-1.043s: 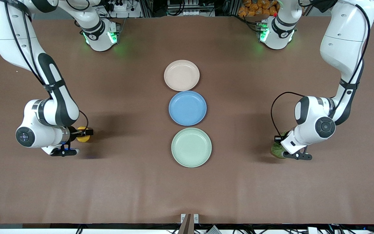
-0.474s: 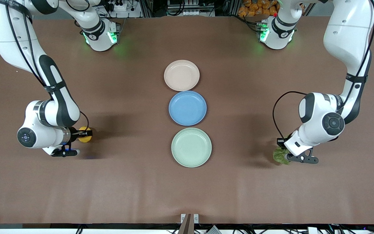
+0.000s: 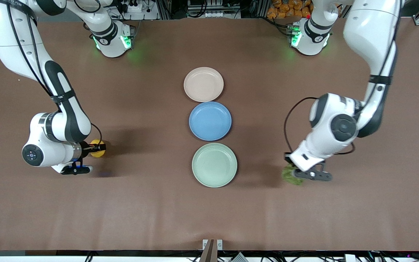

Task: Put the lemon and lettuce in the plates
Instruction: 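Close the right gripper on the lemon while the left gripper grasps the lettuce, then carry the lettuce onto the green plate while the right gripper lifts the lemon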

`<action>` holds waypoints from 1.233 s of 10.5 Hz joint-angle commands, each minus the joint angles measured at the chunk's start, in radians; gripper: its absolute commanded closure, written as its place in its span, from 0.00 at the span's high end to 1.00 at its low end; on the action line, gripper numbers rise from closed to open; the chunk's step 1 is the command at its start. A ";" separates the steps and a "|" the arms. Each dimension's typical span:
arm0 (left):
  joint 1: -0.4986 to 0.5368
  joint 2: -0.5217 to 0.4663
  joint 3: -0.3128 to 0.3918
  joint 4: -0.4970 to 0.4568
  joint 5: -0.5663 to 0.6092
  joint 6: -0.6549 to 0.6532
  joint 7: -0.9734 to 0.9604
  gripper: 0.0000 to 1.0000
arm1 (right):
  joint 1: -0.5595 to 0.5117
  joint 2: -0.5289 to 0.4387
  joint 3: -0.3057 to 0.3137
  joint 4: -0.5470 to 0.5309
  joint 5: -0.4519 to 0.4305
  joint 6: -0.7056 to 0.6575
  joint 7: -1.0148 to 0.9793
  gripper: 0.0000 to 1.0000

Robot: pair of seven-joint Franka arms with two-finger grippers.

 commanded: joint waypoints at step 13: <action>-0.355 0.256 0.021 0.134 0.024 0.391 -0.800 0.00 | 0.385 -0.232 0.041 -0.004 0.161 -0.256 0.683 0.00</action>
